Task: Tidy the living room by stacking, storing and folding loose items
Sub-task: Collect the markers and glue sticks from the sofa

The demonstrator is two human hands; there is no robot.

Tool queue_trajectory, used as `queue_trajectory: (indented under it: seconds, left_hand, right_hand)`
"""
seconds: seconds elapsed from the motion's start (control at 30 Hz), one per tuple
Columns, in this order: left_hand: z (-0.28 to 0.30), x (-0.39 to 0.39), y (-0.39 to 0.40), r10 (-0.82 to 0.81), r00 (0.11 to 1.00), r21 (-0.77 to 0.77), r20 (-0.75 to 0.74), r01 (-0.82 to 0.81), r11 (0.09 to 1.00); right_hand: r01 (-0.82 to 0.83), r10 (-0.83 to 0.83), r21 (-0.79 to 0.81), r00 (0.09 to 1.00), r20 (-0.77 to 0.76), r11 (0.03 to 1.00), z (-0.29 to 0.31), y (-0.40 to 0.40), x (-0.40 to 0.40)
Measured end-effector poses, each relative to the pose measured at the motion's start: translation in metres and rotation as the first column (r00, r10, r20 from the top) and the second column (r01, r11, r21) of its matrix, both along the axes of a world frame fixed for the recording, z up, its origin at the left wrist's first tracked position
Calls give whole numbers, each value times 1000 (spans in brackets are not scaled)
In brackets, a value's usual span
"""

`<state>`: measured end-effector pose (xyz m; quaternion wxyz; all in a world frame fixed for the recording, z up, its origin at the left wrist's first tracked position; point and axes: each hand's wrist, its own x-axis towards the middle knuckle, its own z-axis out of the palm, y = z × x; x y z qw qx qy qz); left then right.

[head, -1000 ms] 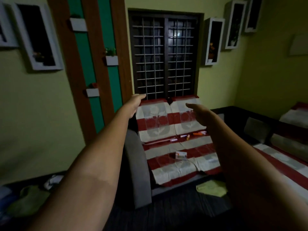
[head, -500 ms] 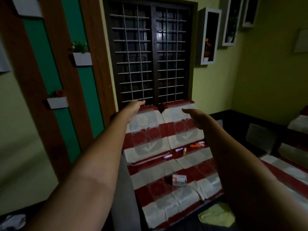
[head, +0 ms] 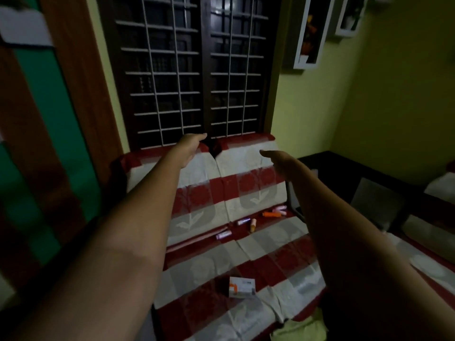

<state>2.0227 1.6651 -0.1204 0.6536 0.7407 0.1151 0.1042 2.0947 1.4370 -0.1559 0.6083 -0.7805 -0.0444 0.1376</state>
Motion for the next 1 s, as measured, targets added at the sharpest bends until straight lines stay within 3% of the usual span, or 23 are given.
queue_trajectory:
  seconds: [0.07, 0.2, 0.3, 0.47, 0.63, 0.77, 0.87, 0.97, 1.0]
  left_hand:
    - [-12, 45, 7, -4, 1000, -14, -19, 4, 1000]
    - [-45, 170, 22, -20, 994, -37, -106, 16, 999]
    - [-85, 243, 25, -39, 983, -63, -181, 28, 998]
    - [-205, 350, 14, -5, 985, -34, -172, -1, 999]
    - [-367, 401, 3, -101, 963, 146, -251, 141, 979]
    - [-508, 421, 11, -199, 894, 347, -403, 350, 870]
    - [-587, 422, 12, -267, 838, 501, -477, 508, 700]
    - [-647, 426, 14, -297, 875, 672, -382, 484, 561]
    - [-669, 427, 15, -312, 876, 737, -368, 479, 477]
  right_hand:
    - [-40, 40, -12, 998, -46, 999, -26, -3, 58]
    - [31, -32, -12, 994, -102, 999, -80, -2, 187]
    - [93, -90, 15, 986, -142, 996, -90, 11, 211]
    - [186, -200, -87, 959, -200, 979, -184, 23, 296]
    - [207, -256, -174, 906, -337, 963, -339, 24, 353]
    - [176, -293, -324, 887, -358, 929, -464, 19, 389]
    - [189, -350, -414, 866, -358, 890, -537, 14, 407]
    - [185, -344, -466, 895, -284, 865, -591, 20, 425]
    - [205, -343, -459, 908, -241, 865, -604, 23, 429]
